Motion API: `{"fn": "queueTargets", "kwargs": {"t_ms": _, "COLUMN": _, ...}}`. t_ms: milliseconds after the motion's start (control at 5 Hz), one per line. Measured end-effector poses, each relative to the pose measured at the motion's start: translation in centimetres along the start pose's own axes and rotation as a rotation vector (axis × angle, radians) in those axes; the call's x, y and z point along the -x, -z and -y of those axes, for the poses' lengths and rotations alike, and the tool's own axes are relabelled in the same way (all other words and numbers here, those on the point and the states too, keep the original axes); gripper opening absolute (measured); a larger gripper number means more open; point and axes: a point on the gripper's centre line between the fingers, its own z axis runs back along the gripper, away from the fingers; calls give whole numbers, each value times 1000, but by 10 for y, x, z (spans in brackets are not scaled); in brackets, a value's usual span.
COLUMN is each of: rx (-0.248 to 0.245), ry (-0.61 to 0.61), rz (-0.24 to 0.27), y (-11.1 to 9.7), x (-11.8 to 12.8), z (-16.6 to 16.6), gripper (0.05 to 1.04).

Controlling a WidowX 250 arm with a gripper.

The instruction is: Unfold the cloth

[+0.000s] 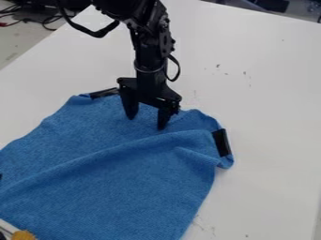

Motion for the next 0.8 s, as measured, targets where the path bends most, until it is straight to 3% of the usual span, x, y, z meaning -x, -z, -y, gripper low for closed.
{"fn": "queueTargets", "kwargs": {"t_ms": 400, "rx": 22, "ry": 8, "rz": 36, "y": 8, "x": -16, "z": -9, "gripper": 1001}}
{"fn": "queueTargets", "kwargs": {"t_ms": 800, "rx": -29, "ry": 44, "rz": 82, "y": 10, "x": -45, "z": -25, "gripper": 999}}
